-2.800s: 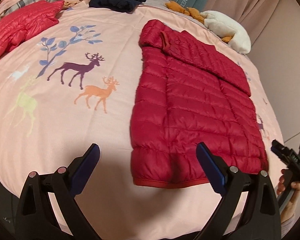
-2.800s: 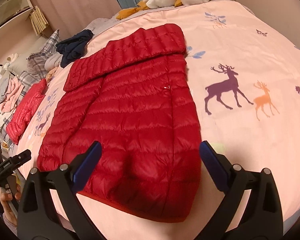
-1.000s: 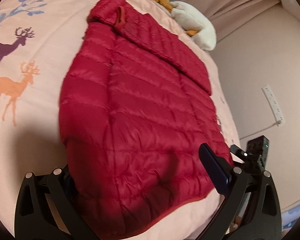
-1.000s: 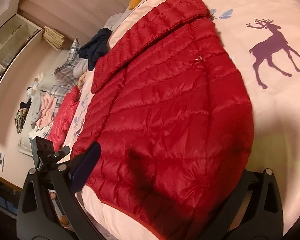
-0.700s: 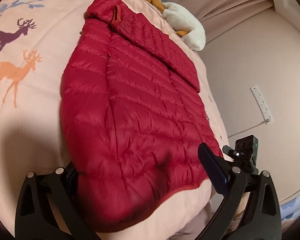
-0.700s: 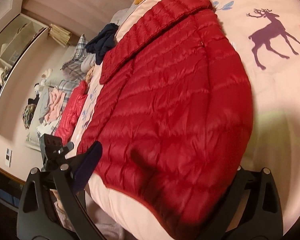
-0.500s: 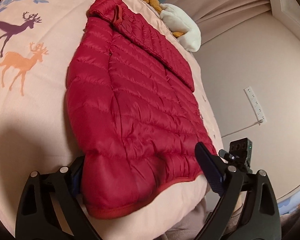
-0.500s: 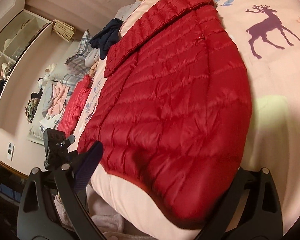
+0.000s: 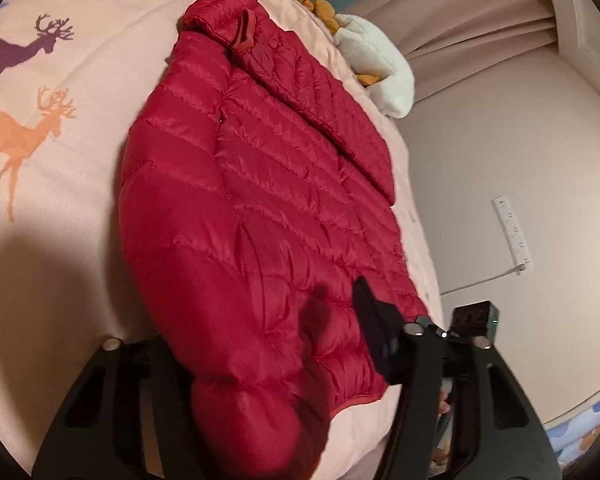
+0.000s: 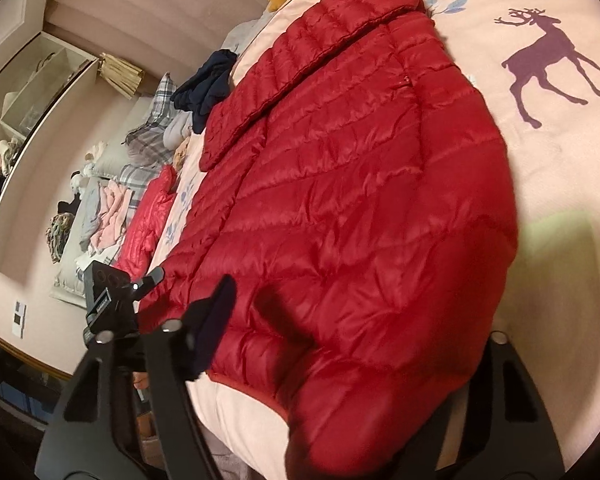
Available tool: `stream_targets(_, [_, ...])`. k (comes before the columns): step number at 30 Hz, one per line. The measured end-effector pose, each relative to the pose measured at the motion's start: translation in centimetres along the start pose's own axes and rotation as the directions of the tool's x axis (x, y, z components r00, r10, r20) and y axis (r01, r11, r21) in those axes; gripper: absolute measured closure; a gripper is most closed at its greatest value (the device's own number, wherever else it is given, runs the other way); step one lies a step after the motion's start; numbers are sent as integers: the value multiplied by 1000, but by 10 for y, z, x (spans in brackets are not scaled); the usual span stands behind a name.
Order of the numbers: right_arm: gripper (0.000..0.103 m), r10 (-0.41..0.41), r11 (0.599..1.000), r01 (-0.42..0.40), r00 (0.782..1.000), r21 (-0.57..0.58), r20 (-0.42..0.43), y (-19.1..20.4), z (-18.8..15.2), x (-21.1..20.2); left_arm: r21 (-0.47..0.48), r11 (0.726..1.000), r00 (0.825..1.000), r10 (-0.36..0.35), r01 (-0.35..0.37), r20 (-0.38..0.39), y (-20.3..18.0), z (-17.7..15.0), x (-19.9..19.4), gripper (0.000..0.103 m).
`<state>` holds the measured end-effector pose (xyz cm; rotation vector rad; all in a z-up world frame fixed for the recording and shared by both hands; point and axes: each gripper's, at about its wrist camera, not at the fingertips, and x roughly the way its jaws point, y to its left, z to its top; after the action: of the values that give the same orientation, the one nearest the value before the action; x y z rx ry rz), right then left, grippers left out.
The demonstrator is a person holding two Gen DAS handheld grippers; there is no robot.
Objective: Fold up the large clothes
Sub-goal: 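Roll both tools and lower them to the jacket hem, then close both tools on the red jacket hem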
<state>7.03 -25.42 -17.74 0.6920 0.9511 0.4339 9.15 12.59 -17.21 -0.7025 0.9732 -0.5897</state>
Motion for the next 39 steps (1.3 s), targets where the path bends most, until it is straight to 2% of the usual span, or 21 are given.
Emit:
stream_targets(4, [59, -18, 1000, 17, 1000, 13, 16, -6, -2, -4, 32, 997, 997, 72, -72, 18, -7, 0, -5, 68])
stream_targets(7, [71, -24, 1000, 24, 999, 15, 28, -8, -4, -6, 42, 995, 995, 89, -91, 39, -8, 1, -13, 77])
stream_targets(10, [80, -32, 999, 33, 998, -10, 47, -3, -4, -8, 72, 991, 993, 108, -111, 53, -14, 2, -16, 81])
stream_targets(13, [84, -26, 999, 29, 997, -36, 74, 3, -3, -13, 114, 984, 989, 130, -138, 73, -27, 3, -16, 84])
stream_targets(20, [87, 6, 995, 6, 992, -95, 124, 18, 0, -25, 202, 962, 980, 164, -184, 115, -52, 0, -22, 85])
stream_targets(27, [88, 47, 992, -29, 988, -127, 144, 25, -1, -33, 244, 948, 975, 176, -205, 135, -66, -3, -24, 85])
stream_targets(33, [89, 93, 988, -71, 982, -136, 162, 26, 8, -41, 266, 944, 977, 165, -197, 138, -76, -3, -27, 85])
stream_targets(39, [89, 155, 984, -132, 967, -119, 204, 21, 14, -60, 311, 934, 981, 138, -174, 134, -91, -5, -30, 85])
